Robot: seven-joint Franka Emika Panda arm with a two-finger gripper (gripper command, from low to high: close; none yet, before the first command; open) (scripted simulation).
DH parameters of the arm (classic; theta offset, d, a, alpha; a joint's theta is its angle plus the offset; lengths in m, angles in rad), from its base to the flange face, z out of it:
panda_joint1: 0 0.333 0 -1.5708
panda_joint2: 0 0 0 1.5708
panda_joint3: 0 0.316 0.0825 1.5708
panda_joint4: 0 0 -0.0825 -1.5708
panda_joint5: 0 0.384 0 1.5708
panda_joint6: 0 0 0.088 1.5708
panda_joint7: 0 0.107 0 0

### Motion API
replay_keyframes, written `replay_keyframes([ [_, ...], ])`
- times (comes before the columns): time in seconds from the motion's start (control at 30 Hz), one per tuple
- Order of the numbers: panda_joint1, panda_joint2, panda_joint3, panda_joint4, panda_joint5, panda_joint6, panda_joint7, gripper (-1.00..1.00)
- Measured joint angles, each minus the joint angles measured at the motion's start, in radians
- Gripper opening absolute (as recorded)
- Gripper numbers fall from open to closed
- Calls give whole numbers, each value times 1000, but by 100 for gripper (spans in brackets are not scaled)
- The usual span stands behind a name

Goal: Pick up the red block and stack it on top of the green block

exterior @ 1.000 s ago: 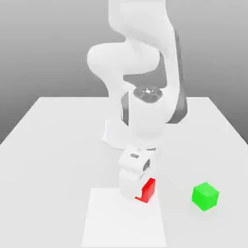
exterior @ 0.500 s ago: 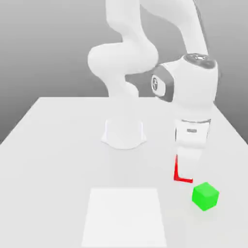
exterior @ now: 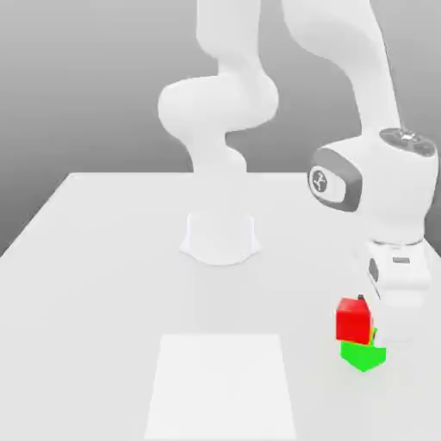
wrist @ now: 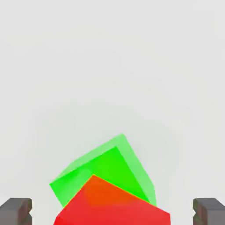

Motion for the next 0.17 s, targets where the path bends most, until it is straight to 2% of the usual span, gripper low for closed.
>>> replay_keyframes([
  [0.17, 0, -155, 4, -7, 18, -147, -13, 100],
])
